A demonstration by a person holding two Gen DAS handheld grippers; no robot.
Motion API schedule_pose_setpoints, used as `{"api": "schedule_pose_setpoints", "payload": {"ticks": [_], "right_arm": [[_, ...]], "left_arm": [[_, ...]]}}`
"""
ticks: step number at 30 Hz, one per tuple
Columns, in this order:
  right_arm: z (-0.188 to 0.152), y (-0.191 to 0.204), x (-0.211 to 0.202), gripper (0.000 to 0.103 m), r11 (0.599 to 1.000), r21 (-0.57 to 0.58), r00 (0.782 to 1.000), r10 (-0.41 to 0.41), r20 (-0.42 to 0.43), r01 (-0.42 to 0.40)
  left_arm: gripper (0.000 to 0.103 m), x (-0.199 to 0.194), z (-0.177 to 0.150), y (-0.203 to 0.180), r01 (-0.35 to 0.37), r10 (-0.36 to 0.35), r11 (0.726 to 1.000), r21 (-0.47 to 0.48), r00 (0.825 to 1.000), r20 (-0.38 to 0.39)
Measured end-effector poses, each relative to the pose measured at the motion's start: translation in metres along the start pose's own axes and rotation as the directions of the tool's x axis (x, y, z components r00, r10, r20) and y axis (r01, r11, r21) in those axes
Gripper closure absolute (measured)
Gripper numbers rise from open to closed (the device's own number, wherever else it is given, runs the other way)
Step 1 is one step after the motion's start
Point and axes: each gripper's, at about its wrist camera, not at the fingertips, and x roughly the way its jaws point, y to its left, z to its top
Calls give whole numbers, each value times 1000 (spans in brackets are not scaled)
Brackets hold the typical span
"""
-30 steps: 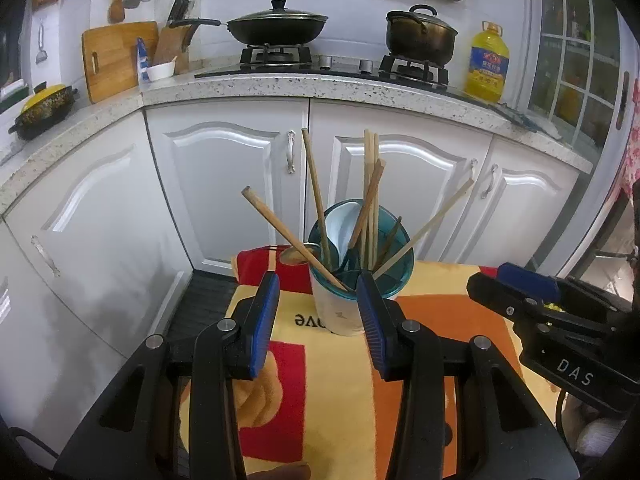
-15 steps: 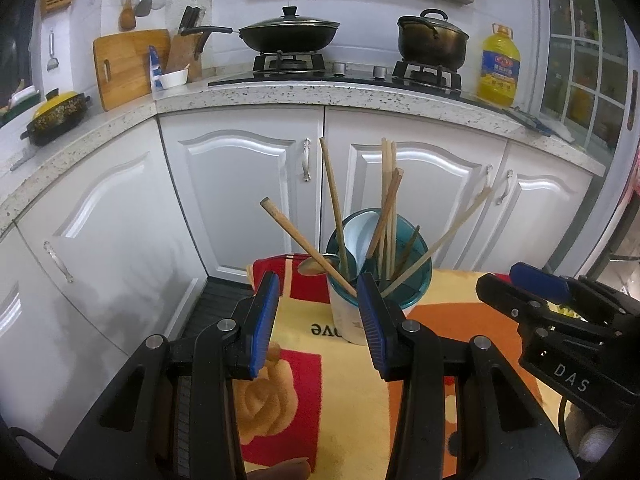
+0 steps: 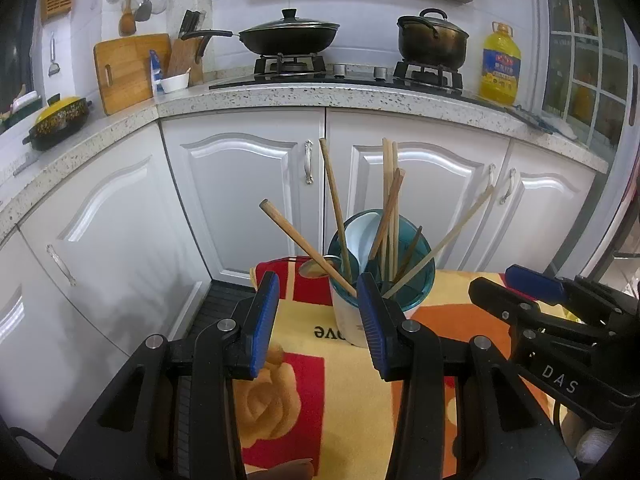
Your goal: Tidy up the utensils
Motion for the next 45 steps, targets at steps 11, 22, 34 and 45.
{"api": "schedule_pose_setpoints", "payload": {"ticks": [11, 22, 34, 45], "right_arm": [[1, 2, 0, 59, 1000, -7, 1000, 1, 1, -1], [4, 5, 6, 58, 1000, -18, 1000, 3, -16, -3], [3, 8, 11, 58, 1000, -27, 1000, 7, -27, -8], [0, 10, 17, 58, 999, -30, 999, 15, -40, -16]], "left_arm": [[64, 2, -1, 1, -7, 7, 1000, 3, 1000, 2], [64, 4, -1, 1, -18, 18, 1000, 16, 1000, -1], [62, 6, -1, 1, -17, 17, 1000, 16, 1000, -12], [61, 13, -6, 3, 28, -28, 1000, -5, 999, -30]]}}
